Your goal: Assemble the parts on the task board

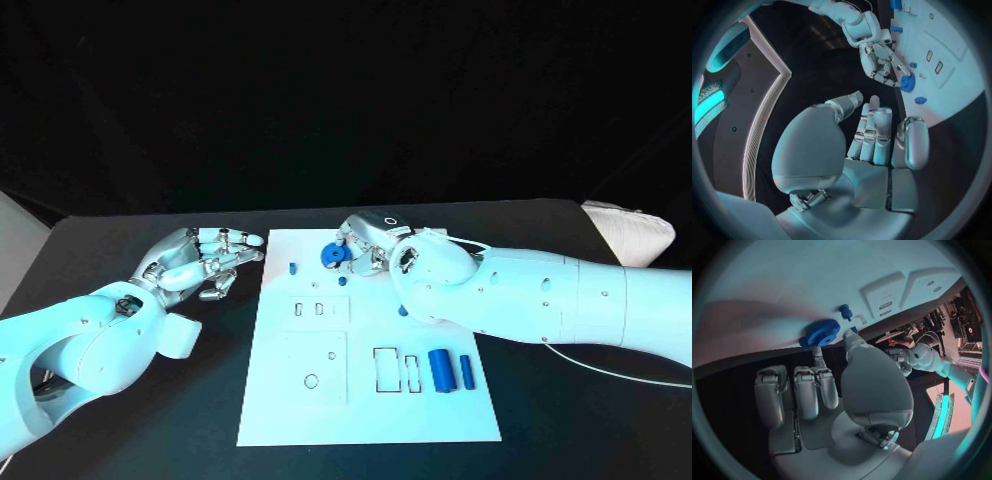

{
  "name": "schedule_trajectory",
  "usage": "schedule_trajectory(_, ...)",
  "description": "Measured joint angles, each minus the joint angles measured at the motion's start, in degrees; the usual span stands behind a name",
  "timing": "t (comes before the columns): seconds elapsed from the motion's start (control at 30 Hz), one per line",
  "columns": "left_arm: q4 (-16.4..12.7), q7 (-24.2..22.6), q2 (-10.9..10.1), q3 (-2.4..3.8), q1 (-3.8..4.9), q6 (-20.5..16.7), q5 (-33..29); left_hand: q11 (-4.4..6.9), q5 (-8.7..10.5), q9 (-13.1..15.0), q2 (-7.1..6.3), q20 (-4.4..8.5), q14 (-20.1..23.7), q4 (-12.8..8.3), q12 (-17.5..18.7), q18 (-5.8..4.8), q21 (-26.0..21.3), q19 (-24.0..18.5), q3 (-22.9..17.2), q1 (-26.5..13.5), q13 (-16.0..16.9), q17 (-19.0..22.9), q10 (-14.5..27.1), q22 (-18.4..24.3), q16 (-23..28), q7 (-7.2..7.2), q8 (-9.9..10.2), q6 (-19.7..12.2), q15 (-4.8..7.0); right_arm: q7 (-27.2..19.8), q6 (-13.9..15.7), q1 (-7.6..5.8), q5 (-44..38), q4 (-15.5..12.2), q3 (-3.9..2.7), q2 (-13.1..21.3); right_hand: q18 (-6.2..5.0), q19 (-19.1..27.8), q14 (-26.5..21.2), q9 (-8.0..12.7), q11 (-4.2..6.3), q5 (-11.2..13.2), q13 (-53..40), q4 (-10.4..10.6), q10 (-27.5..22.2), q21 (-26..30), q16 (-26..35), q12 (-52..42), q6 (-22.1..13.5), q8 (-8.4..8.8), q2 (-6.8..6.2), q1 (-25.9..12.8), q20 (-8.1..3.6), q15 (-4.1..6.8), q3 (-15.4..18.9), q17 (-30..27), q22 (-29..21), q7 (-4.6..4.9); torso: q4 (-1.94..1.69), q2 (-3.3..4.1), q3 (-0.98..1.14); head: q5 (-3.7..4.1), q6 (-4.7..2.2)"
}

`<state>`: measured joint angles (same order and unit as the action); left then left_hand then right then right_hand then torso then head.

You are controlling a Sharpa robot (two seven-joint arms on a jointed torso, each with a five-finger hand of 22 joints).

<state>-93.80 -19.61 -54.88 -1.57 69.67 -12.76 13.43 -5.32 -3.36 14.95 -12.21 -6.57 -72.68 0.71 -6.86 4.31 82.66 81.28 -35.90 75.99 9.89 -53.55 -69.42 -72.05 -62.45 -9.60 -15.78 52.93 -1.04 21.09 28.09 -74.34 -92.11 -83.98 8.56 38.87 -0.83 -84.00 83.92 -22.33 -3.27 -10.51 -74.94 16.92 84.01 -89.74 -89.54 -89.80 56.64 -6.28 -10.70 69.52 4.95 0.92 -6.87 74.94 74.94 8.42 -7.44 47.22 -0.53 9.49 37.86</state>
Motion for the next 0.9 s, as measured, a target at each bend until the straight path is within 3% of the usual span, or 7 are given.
schedule_trajectory(0.57,0.0,0.0,0.0,0.00,0.00,0.0,0.0,0.00,0.00,0.0,0.00,0.00,0.0,0.0,0.0,0.00,0.0,0.0,0.0,0.0,0.0,0.0,0.0,0.0,0.0,0.00,0.0,0.0,0.00,-0.4,-3.2,-0.14,1.3,-0.7,-0.04,1.3,0.01,0.0,0.2,0.1,0.00,-1.2,0.0,0.0,0.0,0.0,0.0,0.0,-0.1,0.10,1.21,-2.1,0.00,-0.20,0.0,0.0,0.0,-0.05,0.02,0.01,0.05,-0.03,0.27)
schedule_trajectory(0.73,0.0,0.0,0.0,0.00,0.00,0.0,0.0,0.00,0.00,0.0,0.00,0.00,0.0,0.0,0.0,0.00,0.0,0.0,0.0,0.0,0.0,0.0,0.0,0.0,0.0,0.00,0.0,0.0,0.00,-0.4,-3.0,-0.10,1.5,-1.6,0.01,2.2,0.00,0.0,0.2,0.1,0.00,-2.2,0.0,0.0,0.0,0.0,0.0,0.0,-0.1,0.10,1.65,-2.6,0.00,-0.20,0.0,0.0,0.0,-0.05,0.02,0.01,0.04,-0.03,0.22)
schedule_trajectory(0.9,0.1,0.0,-0.1,-0.01,0.00,0.0,0.0,0.00,0.00,0.0,0.00,0.00,0.0,0.0,0.0,0.01,0.0,0.0,0.0,0.0,0.0,0.0,0.0,0.0,0.0,0.00,0.0,0.0,0.00,-0.8,-0.9,0.16,1.9,-2.9,0.21,4.5,0.00,0.0,0.2,0.0,0.01,-3.1,0.0,-0.1,0.0,0.0,0.0,0.0,-0.1,0.07,1.65,-2.6,0.00,-0.19,-0.6,0.0,0.0,-0.04,0.03,0.00,0.07,-0.06,0.07)
